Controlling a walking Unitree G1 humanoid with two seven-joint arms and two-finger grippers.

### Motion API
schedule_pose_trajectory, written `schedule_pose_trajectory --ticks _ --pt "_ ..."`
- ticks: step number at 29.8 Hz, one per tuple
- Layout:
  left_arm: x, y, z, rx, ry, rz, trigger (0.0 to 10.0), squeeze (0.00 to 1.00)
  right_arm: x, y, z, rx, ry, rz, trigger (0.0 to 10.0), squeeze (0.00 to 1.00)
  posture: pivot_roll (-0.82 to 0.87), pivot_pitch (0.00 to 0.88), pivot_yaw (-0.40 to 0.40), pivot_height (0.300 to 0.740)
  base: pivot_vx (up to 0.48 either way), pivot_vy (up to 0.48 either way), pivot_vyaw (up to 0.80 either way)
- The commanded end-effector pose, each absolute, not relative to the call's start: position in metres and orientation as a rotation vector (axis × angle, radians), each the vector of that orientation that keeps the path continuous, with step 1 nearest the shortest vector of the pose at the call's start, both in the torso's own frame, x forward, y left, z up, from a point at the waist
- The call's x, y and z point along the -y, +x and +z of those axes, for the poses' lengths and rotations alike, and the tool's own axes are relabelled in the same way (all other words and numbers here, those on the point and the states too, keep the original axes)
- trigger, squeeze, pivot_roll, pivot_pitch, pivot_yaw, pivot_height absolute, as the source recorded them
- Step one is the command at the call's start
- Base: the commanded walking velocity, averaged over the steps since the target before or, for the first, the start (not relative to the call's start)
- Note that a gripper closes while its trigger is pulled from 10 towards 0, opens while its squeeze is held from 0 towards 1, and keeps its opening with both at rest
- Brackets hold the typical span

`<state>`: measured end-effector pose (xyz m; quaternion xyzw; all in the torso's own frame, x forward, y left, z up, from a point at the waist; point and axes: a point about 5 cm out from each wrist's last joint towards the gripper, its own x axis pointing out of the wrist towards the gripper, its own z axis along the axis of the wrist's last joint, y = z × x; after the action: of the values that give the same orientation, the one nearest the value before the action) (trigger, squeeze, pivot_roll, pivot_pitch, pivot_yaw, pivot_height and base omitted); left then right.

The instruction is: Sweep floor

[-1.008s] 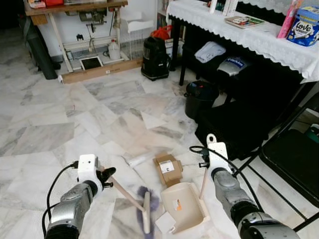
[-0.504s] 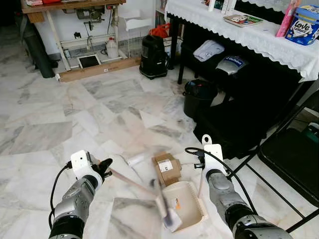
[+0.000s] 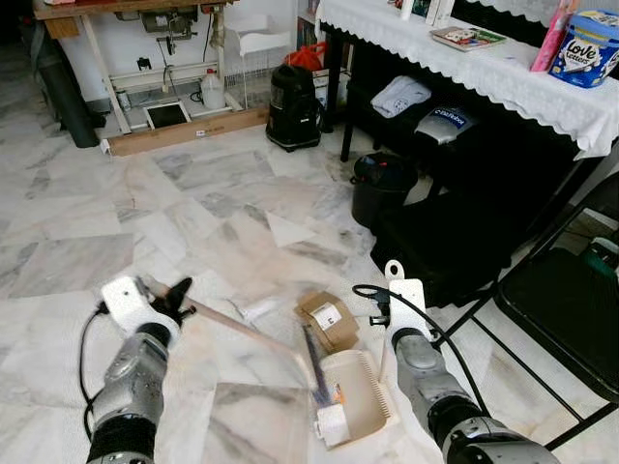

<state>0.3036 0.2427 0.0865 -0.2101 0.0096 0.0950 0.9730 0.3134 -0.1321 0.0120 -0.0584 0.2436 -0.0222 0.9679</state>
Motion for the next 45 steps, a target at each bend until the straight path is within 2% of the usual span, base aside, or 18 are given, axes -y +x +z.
schedule_pose_trajectory --ticks 1,9,11,14,27,31,45 --pt "-0.247 0.303 0.110 0.113 -0.352 0.188 10.0 0.00 0.128 0.281 -0.024 -0.695 -0.098 -0.020 10.0 0.00 0.00 0.056 -0.025 0.740 0.000 0.000 0.00" --pt "-0.240 0.300 0.110 0.090 -0.117 0.137 10.0 0.00 0.154 0.297 -0.008 -0.631 0.058 -0.097 10.0 0.00 0.01 0.049 -0.025 0.740 0.000 0.000 0.00" --pt "-0.234 0.298 0.105 0.043 -0.007 0.101 10.0 0.00 0.173 0.299 -0.005 -0.617 0.092 -0.132 10.0 0.00 0.01 0.048 -0.024 0.740 0.000 0.000 0.00" --pt "-0.228 0.296 0.097 0.001 0.074 0.055 10.0 0.00 0.185 0.306 0.003 -0.597 0.090 -0.156 10.0 0.00 0.01 0.044 -0.023 0.740 0.000 0.000 0.00" --pt "-0.218 0.291 0.088 -0.046 0.136 -0.022 10.0 0.00 0.175 0.323 0.023 -0.455 0.161 -0.162 10.0 0.00 0.01 0.023 -0.016 0.740 0.000 0.000 0.00" --pt "-0.217 0.292 0.091 -0.027 0.134 -0.028 10.0 0.00 0.180 0.330 0.035 -0.370 0.169 -0.187 10.0 0.00 0.01 0.018 -0.015 0.740 0.000 0.000 0.00" --pt "-0.214 0.290 0.096 0.010 0.154 -0.041 10.0 0.00 0.186 0.341 0.057 -0.248 0.174 -0.226 10.0 0.00 0.01 0.007 -0.014 0.740 0.000 0.000 0.00"
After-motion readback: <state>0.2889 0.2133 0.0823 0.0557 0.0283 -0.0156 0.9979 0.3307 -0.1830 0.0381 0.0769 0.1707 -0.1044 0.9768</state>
